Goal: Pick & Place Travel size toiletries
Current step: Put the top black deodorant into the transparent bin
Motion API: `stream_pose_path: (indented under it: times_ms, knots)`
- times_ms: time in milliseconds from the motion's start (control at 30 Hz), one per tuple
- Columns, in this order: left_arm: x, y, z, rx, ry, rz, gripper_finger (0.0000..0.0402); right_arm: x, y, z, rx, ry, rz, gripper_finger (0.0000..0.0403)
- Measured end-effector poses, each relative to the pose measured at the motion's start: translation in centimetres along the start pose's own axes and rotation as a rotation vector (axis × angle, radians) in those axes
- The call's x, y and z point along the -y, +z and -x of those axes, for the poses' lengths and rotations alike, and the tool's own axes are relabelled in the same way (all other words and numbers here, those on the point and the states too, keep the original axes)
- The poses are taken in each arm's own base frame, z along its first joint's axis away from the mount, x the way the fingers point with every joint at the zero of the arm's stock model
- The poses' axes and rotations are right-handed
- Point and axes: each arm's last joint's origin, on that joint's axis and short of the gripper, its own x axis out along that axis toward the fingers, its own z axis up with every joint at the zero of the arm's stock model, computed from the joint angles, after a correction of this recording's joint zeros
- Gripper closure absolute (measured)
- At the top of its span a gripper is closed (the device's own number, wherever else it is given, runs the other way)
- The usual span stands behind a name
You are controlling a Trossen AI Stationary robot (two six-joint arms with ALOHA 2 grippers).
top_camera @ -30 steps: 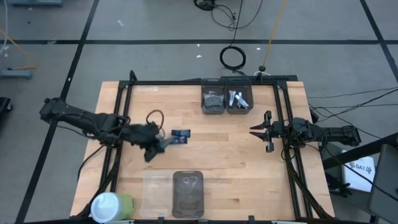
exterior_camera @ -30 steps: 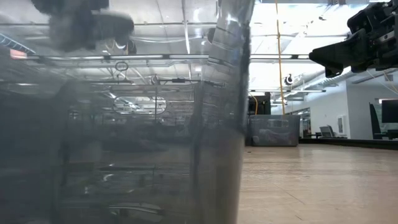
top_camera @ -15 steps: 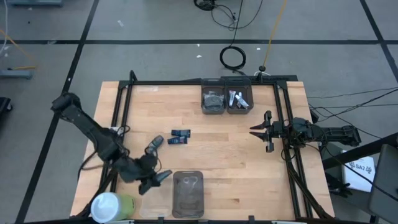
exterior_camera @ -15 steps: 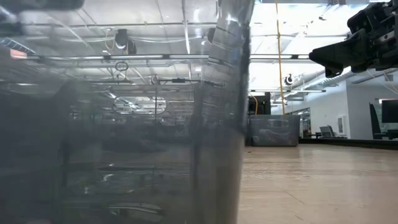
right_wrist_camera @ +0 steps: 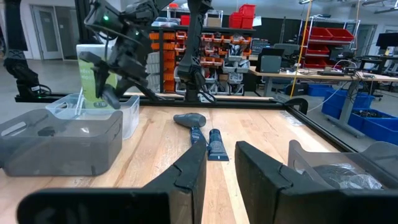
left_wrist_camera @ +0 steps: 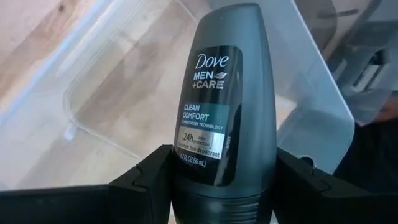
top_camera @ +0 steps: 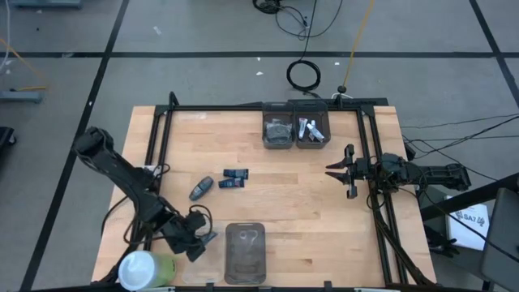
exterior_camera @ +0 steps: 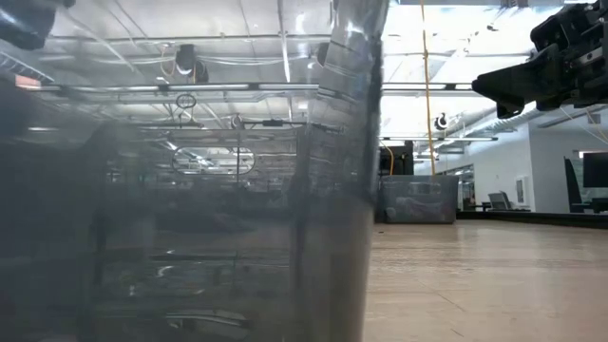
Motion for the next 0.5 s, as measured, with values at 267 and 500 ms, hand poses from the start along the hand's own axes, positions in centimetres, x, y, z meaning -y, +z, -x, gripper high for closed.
stream_pose_path:
  times_ms: [267, 500]
  knots:
    - [-0.2, 0.9, -0.9, 0.056, 0.041, 0.010, 0.0183, 0.0, 0.0, 0.0, 0.000, 0.000, 0.000, 0.0328]
    - [-0.5, 1.0, -2.0, 0.052, 0.089, -0.012, 0.0179, 0.0, 0.0, 0.0, 0.000, 0.000, 0.000, 0.0328]
